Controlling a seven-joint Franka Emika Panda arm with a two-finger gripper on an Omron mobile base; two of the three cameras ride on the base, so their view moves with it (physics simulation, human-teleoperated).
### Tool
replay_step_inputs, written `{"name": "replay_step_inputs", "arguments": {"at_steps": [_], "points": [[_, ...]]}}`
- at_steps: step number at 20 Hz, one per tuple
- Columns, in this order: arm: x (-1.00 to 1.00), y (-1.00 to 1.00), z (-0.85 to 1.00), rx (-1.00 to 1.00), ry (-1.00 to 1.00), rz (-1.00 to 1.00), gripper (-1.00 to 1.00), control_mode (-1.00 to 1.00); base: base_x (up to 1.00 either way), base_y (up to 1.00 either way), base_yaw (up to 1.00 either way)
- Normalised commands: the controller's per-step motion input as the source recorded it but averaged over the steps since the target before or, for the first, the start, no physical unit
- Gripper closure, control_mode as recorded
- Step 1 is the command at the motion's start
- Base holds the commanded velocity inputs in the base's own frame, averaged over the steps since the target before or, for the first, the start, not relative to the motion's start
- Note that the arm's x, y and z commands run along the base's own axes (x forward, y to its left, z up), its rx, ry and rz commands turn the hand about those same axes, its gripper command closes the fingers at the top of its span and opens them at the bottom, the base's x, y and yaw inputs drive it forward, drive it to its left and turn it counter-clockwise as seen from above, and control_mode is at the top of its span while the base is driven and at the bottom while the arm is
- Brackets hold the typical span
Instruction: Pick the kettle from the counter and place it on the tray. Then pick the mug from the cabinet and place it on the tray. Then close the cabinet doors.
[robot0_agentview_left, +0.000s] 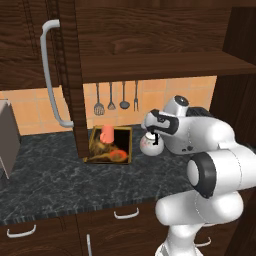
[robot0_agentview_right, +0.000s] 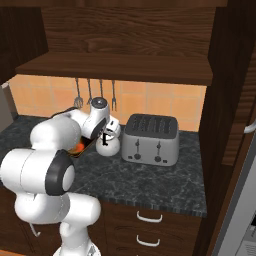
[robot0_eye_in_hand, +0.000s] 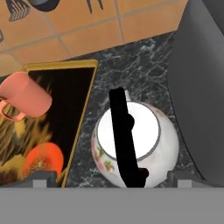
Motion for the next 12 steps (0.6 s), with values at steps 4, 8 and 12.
{"name": "replay_step_inputs", "arguments": {"at_steps": [4,8,12], "points": [[0.35,-0.04,-0.47,0.00,0.05,0.06,-1.00,-1.00,0.00,0.00,0.00],[0.24,0.00,-0.60,-0.03,0.00,0.06,-1.00,-1.00,0.00,0.00,0.00],[0.13,0.14,-0.52,-0.01,0.00,0.15,-1.00,-1.00,0.00,0.00,0.00]]}}
